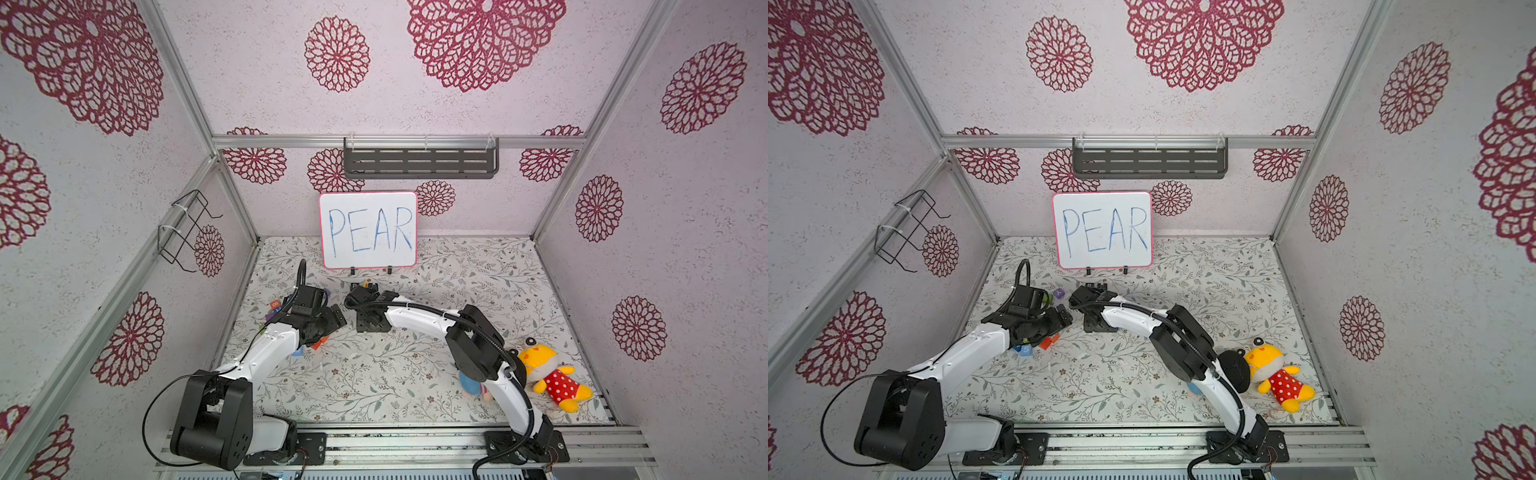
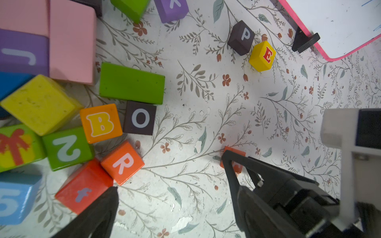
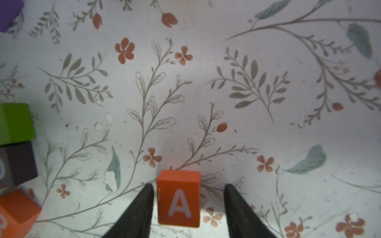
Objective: Spell the uppercase word “pear” with letter blocks
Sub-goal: Pick up the letter block from the center of the board.
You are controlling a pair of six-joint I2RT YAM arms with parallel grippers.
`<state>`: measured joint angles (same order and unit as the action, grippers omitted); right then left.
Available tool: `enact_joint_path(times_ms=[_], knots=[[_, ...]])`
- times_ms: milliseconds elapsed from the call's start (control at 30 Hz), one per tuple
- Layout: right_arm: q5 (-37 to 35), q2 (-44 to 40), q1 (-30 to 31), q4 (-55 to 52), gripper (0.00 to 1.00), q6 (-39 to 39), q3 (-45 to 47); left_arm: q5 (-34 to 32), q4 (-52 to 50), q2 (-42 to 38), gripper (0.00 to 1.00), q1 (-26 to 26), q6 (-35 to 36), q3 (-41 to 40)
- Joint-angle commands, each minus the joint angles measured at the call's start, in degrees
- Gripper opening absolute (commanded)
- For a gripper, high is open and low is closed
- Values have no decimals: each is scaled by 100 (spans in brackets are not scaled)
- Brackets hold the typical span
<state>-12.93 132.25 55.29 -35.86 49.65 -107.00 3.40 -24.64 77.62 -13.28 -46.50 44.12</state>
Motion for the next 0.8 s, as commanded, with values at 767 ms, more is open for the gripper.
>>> enact_joint_path(times_ms=[767], knots=[[-347, -247, -870, 449, 24, -355, 164, 194, -126, 236, 98, 237, 464, 624]])
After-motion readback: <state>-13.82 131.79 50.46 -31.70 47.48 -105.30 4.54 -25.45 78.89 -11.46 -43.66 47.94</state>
